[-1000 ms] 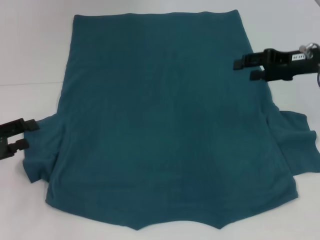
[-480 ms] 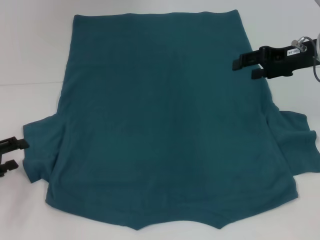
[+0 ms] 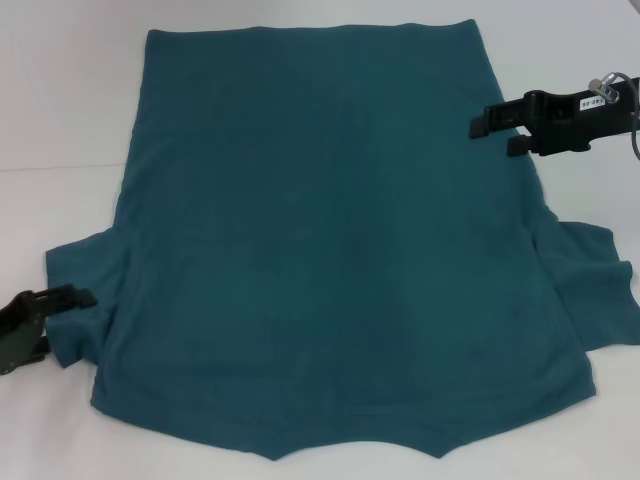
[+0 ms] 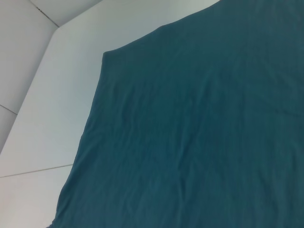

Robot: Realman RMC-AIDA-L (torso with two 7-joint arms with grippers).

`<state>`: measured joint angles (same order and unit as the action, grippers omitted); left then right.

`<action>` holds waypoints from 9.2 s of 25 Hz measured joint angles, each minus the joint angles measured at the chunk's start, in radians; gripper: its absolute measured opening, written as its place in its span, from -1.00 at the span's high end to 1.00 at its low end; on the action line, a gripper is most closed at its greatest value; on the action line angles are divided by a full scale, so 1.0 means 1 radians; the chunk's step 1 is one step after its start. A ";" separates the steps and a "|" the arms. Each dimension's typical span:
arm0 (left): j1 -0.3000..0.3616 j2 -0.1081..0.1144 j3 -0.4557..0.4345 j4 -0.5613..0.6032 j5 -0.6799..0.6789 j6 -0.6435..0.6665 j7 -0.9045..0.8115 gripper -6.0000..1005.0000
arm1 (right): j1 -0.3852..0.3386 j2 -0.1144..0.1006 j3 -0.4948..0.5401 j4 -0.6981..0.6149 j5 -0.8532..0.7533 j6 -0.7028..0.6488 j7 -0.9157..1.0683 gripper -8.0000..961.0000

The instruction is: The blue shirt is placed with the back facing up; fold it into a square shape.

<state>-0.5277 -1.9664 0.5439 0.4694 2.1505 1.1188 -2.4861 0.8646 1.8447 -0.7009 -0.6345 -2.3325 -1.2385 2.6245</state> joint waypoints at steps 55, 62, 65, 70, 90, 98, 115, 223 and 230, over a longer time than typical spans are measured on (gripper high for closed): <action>-0.118 0.047 0.081 0.211 0.002 0.305 -0.048 0.96 | 0.001 0.002 0.023 0.001 0.004 -0.026 -0.002 -0.54; -0.182 0.005 0.284 0.201 0.067 0.215 -0.075 0.95 | 0.001 0.004 0.020 0.000 0.004 -0.026 -0.003 -0.53; -0.193 -0.015 0.331 0.218 0.114 0.204 -0.048 0.95 | 0.000 0.004 0.020 0.000 0.003 -0.025 -0.003 -0.53; -0.183 -0.052 0.391 0.290 0.128 0.209 0.040 0.95 | -0.004 0.003 0.020 0.003 0.002 -0.019 -0.003 -0.53; -0.178 -0.101 0.399 0.342 0.162 0.208 0.202 0.60 | -0.020 0.002 0.028 -0.001 0.004 -0.016 -0.003 -0.52; -0.173 -0.099 0.301 0.334 0.161 0.167 0.139 0.21 | -0.019 0.002 0.027 -0.001 0.004 -0.014 -0.003 -0.51; -0.168 -0.068 0.174 0.134 0.162 -0.149 -0.049 -0.15 | -0.018 0.005 0.028 -0.001 0.004 -0.012 -0.003 -0.50; 0.081 -0.144 0.169 0.265 -0.164 0.468 0.685 -0.74 | -0.216 0.055 0.068 -0.024 -0.240 0.147 -0.035 -0.45; 0.083 -0.144 0.169 0.265 -0.164 0.457 0.685 -0.74 | -0.209 0.054 0.077 -0.004 -0.237 0.139 -0.030 -0.44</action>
<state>-0.4443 -2.1107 0.7125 0.7341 1.9865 1.5759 -1.8009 0.6561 1.8990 -0.6244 -0.6385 -2.5691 -1.0997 2.5940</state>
